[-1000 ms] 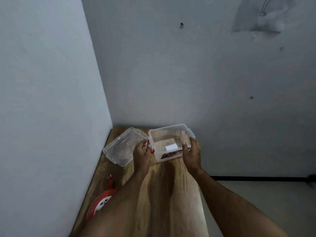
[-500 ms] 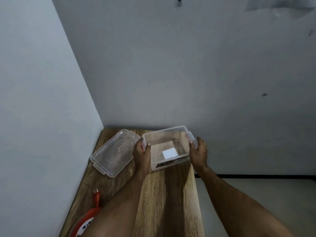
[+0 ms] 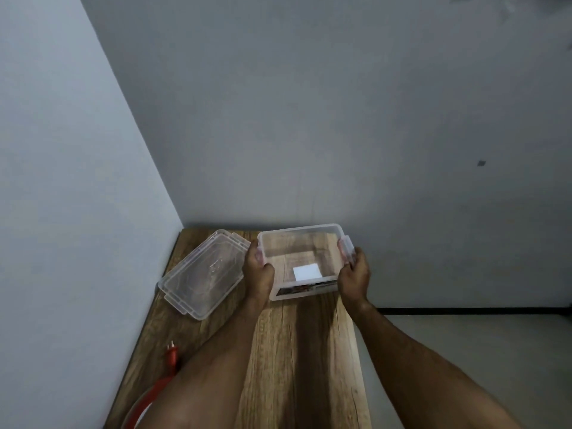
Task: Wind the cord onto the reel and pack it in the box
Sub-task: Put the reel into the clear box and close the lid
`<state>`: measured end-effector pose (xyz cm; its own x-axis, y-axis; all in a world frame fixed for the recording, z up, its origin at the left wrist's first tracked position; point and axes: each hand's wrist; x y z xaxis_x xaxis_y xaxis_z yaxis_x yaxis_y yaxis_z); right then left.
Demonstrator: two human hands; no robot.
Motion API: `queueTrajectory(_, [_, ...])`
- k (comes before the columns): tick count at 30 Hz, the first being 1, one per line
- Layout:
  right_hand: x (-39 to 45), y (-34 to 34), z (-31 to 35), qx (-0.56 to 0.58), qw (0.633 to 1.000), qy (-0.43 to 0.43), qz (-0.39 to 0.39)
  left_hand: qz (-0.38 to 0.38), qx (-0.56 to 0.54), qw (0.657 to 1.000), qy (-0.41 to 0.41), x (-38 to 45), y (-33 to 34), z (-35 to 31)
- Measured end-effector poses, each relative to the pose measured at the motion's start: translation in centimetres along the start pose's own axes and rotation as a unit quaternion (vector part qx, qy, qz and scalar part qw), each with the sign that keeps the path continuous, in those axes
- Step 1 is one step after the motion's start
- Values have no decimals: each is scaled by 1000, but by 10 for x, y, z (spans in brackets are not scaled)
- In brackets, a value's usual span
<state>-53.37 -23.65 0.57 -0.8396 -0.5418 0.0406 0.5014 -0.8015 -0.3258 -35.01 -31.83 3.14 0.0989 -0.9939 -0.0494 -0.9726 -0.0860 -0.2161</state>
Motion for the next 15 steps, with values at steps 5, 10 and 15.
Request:
queueTrajectory(5, [-24, -10, -3, 13, 1000, -3, 3, 16, -11, 1000, 12, -18, -18, -6])
queueTrajectory(10, [-61, -26, 4, 24, 999, 14, -21, 20, -24, 999, 31, -43, -43, -8])
queueTrajectory(15, [-103, -47, 4, 26, 999, 27, -29, 34, -43, 998, 31, -78, -70, -13])
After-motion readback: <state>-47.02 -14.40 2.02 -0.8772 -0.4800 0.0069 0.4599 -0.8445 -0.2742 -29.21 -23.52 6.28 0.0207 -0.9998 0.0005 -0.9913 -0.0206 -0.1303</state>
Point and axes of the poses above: each hand's wrist, its own x-axis towards the middle knuckle, its own y-axis out of the palm, z = x × y, and after that the axes turned 6 degrees about -z, right-handed
